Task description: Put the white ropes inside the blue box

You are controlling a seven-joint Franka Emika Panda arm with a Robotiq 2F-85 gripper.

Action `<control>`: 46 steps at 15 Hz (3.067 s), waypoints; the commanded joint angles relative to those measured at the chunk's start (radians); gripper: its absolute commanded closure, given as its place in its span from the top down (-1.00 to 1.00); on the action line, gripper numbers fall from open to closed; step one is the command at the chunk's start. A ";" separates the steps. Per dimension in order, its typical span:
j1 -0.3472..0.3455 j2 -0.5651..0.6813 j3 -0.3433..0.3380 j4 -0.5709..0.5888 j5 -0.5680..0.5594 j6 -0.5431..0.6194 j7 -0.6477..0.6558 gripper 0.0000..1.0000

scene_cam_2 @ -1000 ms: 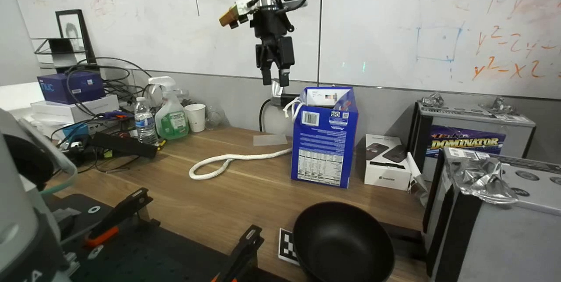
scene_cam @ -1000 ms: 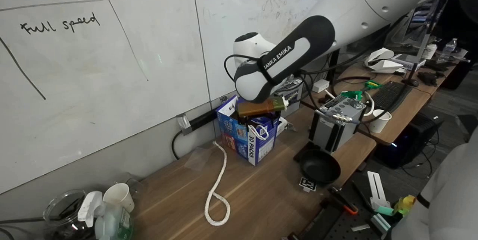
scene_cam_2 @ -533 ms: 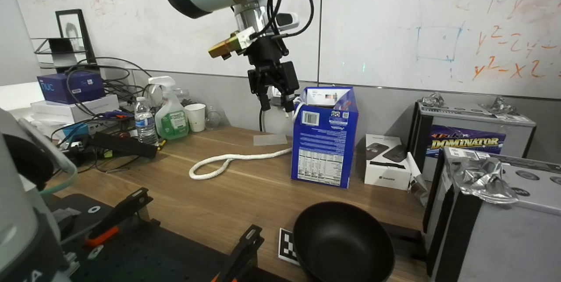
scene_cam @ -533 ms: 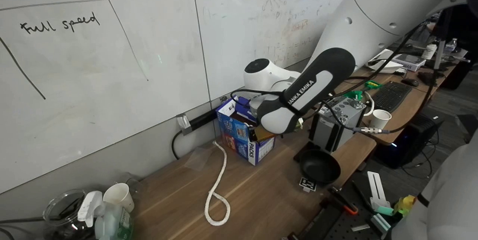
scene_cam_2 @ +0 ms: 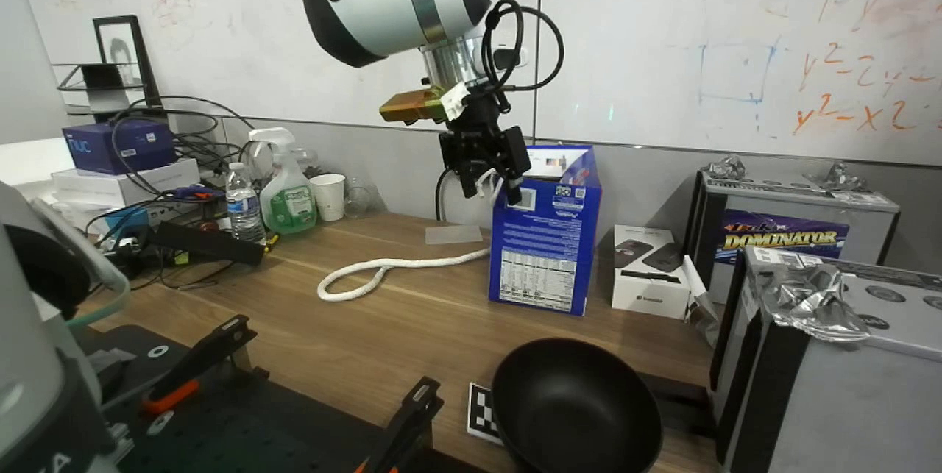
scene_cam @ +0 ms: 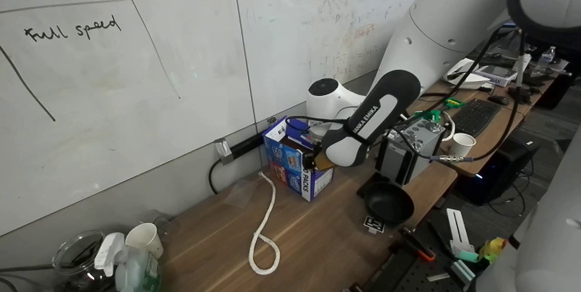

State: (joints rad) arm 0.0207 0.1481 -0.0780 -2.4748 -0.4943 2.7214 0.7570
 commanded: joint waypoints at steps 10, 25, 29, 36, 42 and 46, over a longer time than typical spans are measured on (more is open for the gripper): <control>-0.010 0.062 -0.018 0.032 0.289 0.147 -0.318 1.00; -0.090 0.061 0.118 0.064 0.745 0.141 -0.700 -0.29; -0.099 0.042 0.123 0.087 0.802 0.141 -0.717 -0.91; -0.092 -0.006 0.105 0.139 0.801 0.131 -0.694 -0.98; -0.090 0.025 0.064 0.213 0.758 0.128 -0.657 -0.98; -0.099 0.106 0.031 0.285 0.744 0.117 -0.649 -0.98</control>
State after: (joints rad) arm -0.0686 0.1885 -0.0320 -2.2657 0.2705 2.8520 0.0846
